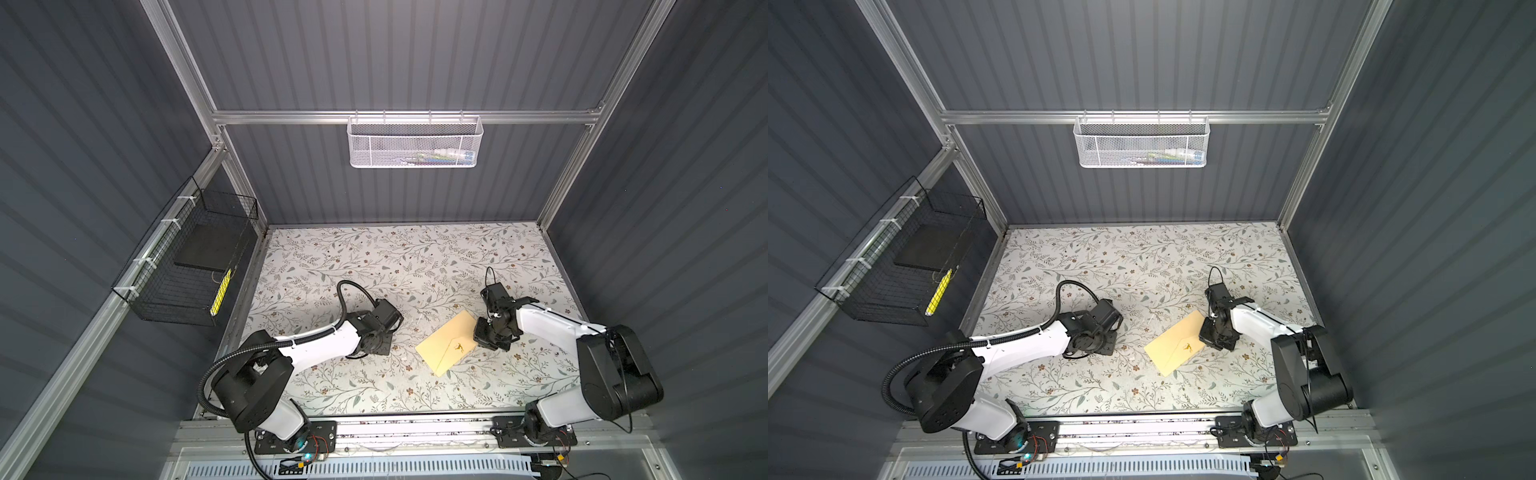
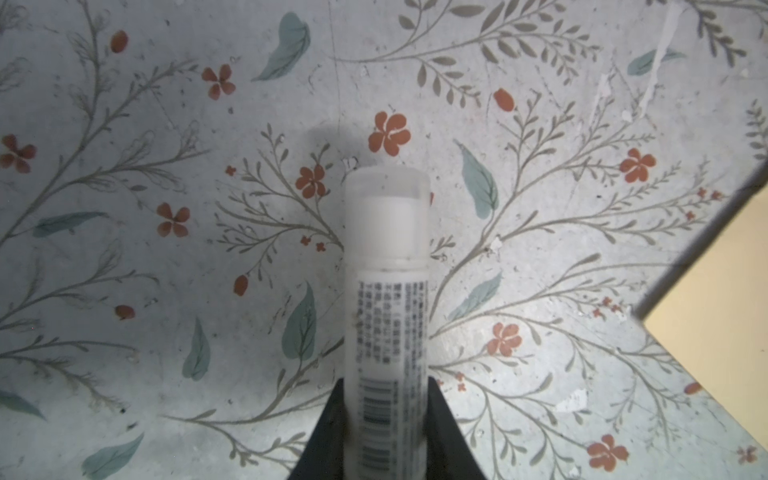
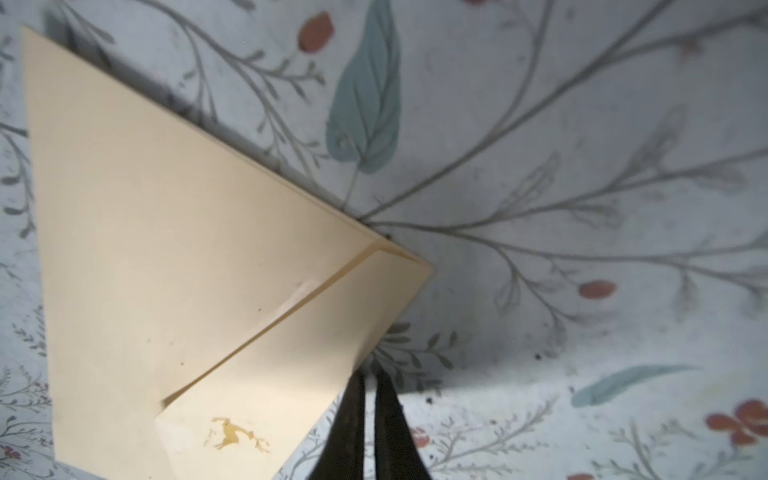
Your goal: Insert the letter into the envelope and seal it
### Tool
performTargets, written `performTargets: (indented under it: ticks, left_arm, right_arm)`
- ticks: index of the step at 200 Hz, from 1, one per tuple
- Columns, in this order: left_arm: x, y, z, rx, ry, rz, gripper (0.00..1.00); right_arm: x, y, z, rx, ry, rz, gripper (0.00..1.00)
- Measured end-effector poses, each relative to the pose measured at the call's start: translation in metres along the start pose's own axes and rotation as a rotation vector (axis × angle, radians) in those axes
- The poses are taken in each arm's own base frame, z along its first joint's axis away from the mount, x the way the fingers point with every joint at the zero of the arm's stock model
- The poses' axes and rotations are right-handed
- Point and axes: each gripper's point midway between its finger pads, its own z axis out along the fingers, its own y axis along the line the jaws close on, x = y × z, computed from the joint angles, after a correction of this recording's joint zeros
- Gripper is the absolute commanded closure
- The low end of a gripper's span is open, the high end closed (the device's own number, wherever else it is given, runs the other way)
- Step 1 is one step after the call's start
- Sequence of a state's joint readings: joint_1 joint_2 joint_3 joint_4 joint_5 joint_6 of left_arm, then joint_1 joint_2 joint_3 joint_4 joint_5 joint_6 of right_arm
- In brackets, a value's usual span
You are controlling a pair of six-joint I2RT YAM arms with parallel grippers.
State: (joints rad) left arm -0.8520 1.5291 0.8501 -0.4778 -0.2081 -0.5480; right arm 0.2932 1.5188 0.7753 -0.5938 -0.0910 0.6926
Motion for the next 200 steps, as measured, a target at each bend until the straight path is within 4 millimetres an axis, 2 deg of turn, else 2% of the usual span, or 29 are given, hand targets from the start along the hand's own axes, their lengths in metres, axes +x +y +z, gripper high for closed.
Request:
performTargets:
  ticks: [47, 95, 158, 200]
  left_arm:
    - [-0.002, -0.001, 0.002, 0.005, -0.009, -0.023, 0.73]
    - [0.002, -0.002, 0.012, -0.005, 0.01, -0.035, 0.64]
    - [-0.002, -0.004, 0.012, 0.003, -0.003, -0.068, 0.61]
    - [-0.002, -0.004, 0.012, 0.004, -0.004, -0.076, 0.6]
  right_arm:
    - [-0.024, 0.041, 0.008, -0.026, 0.0, -0.078, 0.83]
    - [-0.027, 0.081, 0.013, -0.104, 0.005, -0.143, 0.79]
    - [-0.026, 0.093, 0.013, -0.147, 0.012, -0.144, 0.72]
    - [-0.025, 0.094, 0.011, -0.156, 0.011, -0.146, 0.61]
